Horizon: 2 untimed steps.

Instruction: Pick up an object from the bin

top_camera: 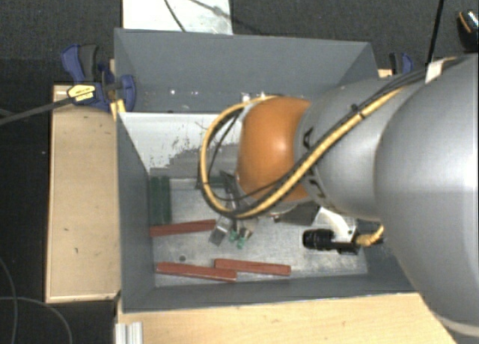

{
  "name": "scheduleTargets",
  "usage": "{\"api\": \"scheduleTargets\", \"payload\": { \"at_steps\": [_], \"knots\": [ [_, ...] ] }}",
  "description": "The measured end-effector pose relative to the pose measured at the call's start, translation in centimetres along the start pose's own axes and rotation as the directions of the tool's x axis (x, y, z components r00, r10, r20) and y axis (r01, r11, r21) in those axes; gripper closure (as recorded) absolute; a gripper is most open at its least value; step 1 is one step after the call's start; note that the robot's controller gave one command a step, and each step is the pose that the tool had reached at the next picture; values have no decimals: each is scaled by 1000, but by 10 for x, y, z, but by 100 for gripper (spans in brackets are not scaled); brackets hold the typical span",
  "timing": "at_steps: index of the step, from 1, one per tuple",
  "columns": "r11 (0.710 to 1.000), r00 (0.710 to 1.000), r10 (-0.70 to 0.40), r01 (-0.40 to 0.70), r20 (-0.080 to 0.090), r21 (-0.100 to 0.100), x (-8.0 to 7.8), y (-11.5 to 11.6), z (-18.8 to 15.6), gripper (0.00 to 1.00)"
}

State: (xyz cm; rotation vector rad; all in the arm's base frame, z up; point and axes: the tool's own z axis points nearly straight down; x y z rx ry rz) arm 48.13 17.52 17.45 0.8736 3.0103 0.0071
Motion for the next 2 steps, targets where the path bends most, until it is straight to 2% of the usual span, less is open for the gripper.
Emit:
{"api": "scheduleTargets", "payload": {
  "at_steps": [1, 2],
  "knots": [
    [1000, 1000, -5, 5, -6, 7, 2, -1, 4, 0],
    [999, 999, 33, -33, -9, 10, 12, 21, 108, 0]
  ]
}}
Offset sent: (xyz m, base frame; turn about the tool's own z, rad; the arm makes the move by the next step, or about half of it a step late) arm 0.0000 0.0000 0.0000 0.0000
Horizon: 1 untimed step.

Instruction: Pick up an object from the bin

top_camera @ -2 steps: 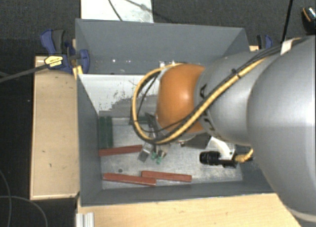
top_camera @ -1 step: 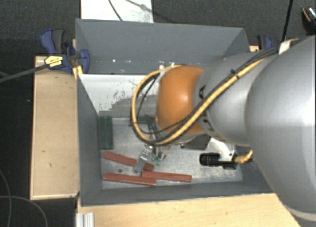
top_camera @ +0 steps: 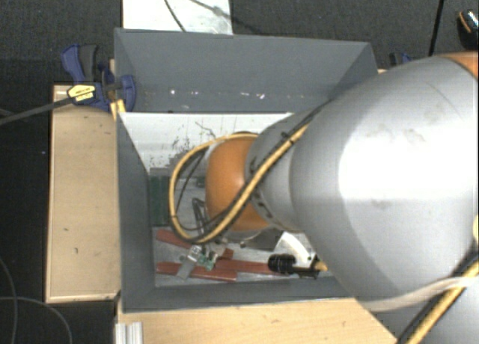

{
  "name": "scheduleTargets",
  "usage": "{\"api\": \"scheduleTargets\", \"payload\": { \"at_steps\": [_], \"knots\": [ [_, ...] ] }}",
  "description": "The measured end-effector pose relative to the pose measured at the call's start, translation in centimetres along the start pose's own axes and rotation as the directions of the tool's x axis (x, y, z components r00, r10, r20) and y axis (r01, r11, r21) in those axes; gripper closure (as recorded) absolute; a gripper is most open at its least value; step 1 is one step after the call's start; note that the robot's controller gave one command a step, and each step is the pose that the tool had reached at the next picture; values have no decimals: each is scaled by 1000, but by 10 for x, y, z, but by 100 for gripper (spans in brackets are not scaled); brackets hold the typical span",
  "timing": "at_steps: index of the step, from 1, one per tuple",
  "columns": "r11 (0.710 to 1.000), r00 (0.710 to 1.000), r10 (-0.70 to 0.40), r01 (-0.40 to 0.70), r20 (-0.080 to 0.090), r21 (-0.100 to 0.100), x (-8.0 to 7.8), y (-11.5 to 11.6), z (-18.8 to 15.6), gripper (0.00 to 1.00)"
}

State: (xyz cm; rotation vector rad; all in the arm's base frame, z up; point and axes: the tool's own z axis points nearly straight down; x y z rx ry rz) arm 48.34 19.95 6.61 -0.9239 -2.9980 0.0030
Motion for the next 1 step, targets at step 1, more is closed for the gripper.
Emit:
{"api": "scheduleTargets", "payload": {
  "at_steps": [1],
  "knots": [
    [992, 992, 125, -125, 5, -6, -1, 16, -5, 0]
  ]
}}
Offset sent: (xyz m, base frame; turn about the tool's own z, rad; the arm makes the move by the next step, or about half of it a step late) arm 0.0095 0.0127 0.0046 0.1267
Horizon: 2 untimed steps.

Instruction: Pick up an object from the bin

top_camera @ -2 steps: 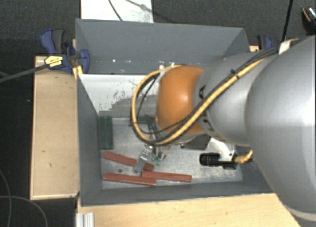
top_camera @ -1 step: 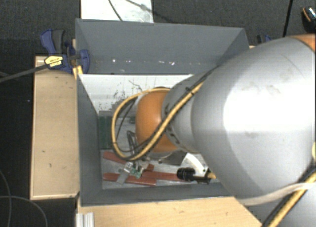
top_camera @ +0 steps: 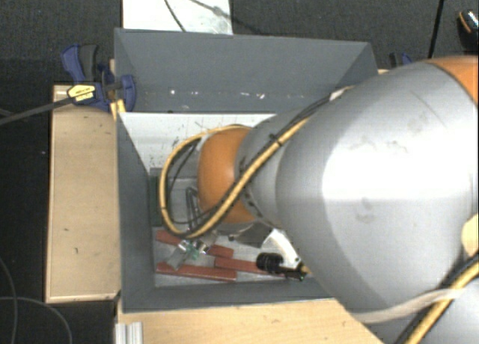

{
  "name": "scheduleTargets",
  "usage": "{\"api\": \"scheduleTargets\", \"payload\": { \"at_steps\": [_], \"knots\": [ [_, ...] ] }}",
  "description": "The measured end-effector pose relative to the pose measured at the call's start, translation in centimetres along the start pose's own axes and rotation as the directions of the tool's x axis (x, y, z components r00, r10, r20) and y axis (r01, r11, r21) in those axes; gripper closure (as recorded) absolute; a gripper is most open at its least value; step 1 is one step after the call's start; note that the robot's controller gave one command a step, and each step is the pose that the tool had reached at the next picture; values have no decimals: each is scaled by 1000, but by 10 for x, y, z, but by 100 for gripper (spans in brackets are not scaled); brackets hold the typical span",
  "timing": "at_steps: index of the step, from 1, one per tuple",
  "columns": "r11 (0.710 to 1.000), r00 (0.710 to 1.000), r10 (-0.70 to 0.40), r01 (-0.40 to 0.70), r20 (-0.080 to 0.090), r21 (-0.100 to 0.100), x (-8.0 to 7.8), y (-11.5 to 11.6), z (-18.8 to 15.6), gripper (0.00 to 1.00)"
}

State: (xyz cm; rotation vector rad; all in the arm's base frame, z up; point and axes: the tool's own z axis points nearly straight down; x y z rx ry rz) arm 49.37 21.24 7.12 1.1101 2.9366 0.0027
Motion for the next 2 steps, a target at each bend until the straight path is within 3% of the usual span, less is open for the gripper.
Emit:
{"api": "scheduleTargets", "payload": {
  "at_steps": [1, 2],
  "knots": [
    [968, 968, 252, -252, 1, 1, -15, -1, 1, 0],
    [970, 970, 243, -243, -4, 7, -13, -1, 2, 100]
  ]
}}
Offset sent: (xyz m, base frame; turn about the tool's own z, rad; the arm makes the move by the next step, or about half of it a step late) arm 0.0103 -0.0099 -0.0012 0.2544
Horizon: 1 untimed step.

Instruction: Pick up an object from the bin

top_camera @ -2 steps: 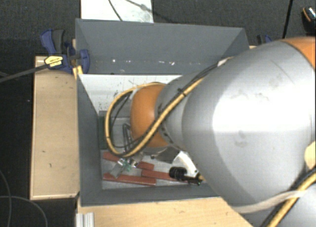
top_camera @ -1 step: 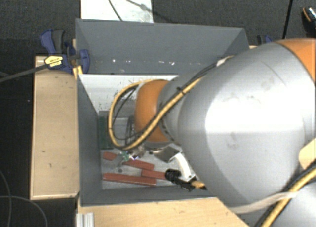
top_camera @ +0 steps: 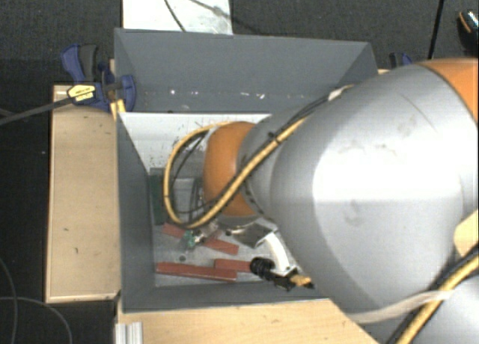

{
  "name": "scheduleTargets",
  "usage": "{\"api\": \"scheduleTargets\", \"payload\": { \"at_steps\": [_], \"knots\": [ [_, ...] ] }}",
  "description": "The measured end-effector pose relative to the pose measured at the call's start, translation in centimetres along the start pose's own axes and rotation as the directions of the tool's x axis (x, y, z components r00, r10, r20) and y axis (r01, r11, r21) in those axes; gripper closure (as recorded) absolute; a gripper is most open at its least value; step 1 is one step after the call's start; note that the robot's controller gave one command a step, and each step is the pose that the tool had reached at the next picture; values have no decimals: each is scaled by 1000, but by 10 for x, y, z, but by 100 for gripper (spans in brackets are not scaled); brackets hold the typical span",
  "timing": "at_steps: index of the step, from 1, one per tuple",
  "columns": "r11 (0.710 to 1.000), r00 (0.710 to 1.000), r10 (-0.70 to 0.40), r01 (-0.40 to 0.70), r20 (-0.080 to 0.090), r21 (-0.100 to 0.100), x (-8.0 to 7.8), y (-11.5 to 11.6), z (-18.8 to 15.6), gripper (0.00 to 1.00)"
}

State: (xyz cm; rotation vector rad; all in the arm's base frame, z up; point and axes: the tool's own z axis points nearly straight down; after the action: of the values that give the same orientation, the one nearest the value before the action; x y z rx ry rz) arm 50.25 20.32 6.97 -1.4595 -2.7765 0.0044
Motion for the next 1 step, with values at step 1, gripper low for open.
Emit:
{"api": "scheduleTargets", "payload": {
  "at_steps": [1],
  "knots": [
    [1000, 1000, -23, 23, 3, 3, 22, 29, -4, 100]
  ]
}}
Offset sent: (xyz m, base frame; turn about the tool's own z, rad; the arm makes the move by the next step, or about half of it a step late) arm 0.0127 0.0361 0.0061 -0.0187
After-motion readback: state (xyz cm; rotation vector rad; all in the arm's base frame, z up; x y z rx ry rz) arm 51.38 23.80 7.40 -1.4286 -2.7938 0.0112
